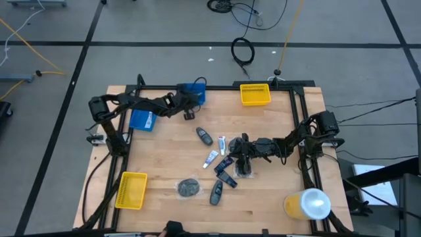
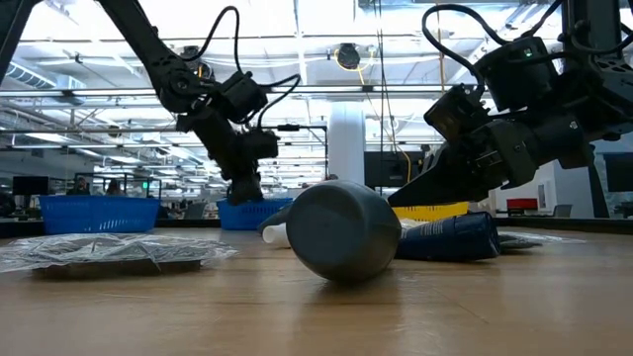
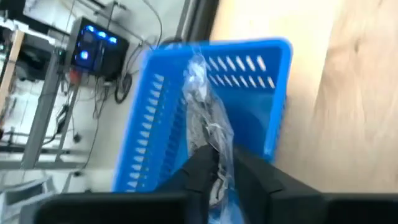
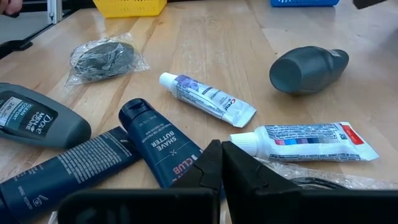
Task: Pick & Place Travel size toiletries
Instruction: Put the black hairbrush into the right blue bin, then put the black deodorant into the top yellow bin
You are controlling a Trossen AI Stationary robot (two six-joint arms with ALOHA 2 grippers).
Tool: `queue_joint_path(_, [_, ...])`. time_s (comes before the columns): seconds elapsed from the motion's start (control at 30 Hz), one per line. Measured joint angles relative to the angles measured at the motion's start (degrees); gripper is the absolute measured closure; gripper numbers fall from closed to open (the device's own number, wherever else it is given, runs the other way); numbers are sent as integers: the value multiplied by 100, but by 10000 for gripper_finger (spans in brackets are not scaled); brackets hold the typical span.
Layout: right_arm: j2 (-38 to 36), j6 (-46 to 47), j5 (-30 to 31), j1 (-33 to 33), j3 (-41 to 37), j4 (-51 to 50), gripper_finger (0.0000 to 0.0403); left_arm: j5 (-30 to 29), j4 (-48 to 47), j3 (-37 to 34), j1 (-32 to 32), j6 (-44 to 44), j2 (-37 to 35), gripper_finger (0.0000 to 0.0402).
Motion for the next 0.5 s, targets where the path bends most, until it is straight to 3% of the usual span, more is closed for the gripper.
queue_joint_path(0.27, [0, 0, 143, 2, 0, -1, 403, 583, -173, 0, 182, -201, -501, 214])
queue_joint_path(0.4, [2, 0, 144, 2, 0, -2, 403, 669, -202, 2, 262, -405, -800, 184])
queue_joint_path(0.5, [0, 0, 144, 2, 0, -5, 403, 1304, -259, 2, 347, -852, -913, 181])
